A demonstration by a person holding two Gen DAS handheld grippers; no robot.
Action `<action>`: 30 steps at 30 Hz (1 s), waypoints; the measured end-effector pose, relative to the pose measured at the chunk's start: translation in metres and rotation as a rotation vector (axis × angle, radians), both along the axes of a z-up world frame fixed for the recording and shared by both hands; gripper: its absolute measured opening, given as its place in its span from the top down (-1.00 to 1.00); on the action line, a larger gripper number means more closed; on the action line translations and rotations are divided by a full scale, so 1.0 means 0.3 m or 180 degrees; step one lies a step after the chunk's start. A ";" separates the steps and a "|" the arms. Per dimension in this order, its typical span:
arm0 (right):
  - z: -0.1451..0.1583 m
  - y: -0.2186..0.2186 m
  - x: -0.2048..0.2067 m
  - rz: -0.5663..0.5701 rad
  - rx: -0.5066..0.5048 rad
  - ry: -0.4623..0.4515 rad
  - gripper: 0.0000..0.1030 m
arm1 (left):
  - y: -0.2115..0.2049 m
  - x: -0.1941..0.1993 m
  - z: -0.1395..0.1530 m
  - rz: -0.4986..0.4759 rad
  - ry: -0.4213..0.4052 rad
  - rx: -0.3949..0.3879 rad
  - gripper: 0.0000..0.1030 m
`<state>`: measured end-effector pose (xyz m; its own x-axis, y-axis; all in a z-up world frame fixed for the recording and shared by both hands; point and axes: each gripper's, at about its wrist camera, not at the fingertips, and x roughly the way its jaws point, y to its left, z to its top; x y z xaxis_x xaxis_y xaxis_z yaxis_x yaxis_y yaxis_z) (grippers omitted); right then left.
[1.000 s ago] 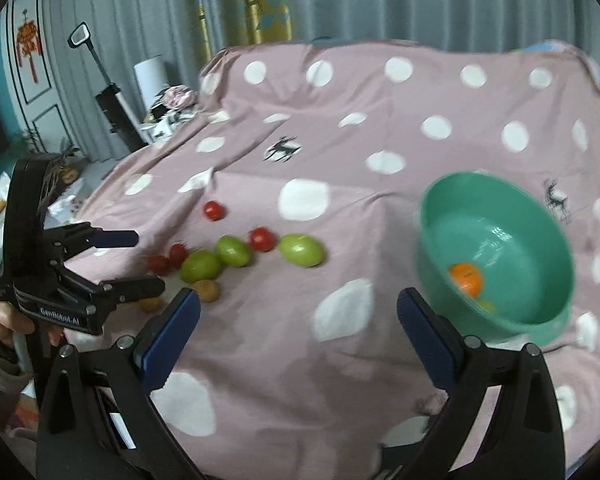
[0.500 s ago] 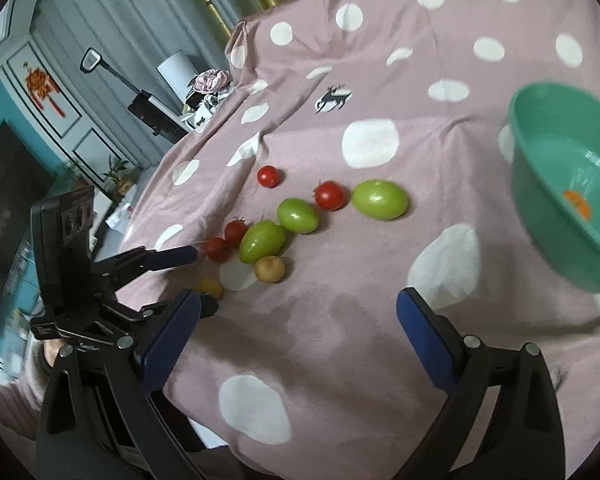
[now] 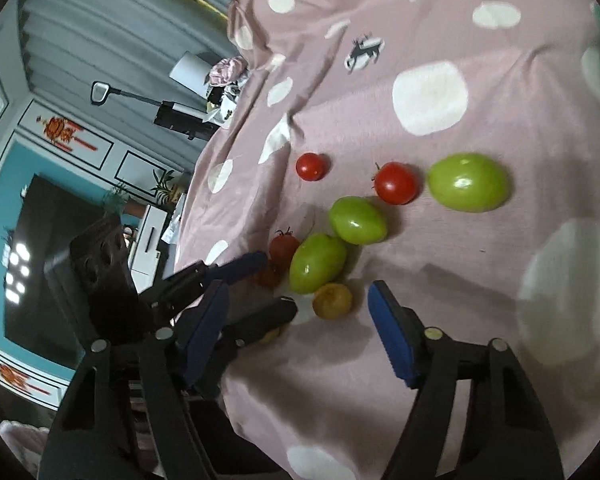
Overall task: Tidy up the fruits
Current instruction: 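Close the left gripper around the green plum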
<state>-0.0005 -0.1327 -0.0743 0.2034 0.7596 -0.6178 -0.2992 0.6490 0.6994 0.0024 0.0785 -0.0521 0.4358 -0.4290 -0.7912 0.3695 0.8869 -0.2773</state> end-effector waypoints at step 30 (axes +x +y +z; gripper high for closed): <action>-0.105 0.087 0.103 0.0122 -0.0101 0.0294 0.32 | 0.010 0.086 -0.060 -0.0143 0.0413 -0.0224 0.24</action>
